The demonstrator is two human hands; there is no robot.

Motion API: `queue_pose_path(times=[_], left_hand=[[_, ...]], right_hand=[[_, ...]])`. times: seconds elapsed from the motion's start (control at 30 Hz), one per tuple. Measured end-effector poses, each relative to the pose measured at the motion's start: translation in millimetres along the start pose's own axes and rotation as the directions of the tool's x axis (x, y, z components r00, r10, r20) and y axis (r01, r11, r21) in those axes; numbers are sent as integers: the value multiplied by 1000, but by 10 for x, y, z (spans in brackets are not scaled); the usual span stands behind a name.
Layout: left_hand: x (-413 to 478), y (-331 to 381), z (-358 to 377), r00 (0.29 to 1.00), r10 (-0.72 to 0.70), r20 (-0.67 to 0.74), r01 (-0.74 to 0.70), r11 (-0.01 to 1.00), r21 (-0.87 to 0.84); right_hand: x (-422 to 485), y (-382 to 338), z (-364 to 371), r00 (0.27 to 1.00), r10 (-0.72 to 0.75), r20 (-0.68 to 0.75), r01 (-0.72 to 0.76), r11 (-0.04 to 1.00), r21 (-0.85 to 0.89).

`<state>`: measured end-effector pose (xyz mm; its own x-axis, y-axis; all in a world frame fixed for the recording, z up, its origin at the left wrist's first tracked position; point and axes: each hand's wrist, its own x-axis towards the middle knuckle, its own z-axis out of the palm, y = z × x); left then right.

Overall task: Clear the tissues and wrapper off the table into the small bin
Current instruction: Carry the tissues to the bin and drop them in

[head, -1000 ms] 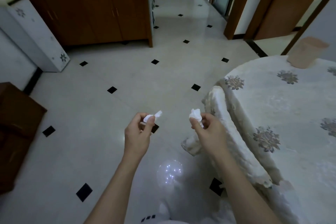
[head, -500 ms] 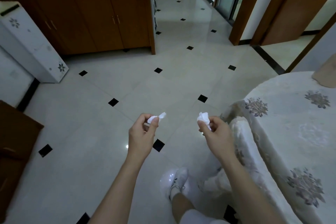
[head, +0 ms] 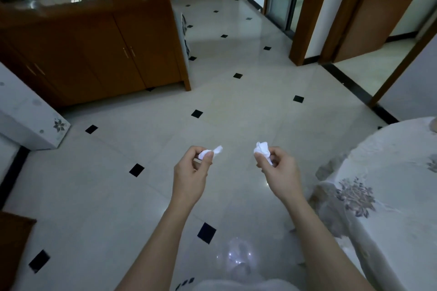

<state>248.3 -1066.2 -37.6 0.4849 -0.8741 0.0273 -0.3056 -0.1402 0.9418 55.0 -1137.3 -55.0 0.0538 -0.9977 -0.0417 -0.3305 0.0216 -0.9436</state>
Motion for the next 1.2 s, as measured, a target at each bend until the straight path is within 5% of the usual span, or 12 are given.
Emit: queue_pose_path(times=[0.67, 1.2], left_hand=[[3165, 191, 1397, 967, 109, 232, -100, 994, -47], [5239, 815, 2989, 816, 249, 523, -238, 967, -90]], right_hand=[[2798, -51, 30, 973, 108, -205, -128, 988, -85], [4635, 10, -499, 838, 237, -491, -284, 959, -22]])
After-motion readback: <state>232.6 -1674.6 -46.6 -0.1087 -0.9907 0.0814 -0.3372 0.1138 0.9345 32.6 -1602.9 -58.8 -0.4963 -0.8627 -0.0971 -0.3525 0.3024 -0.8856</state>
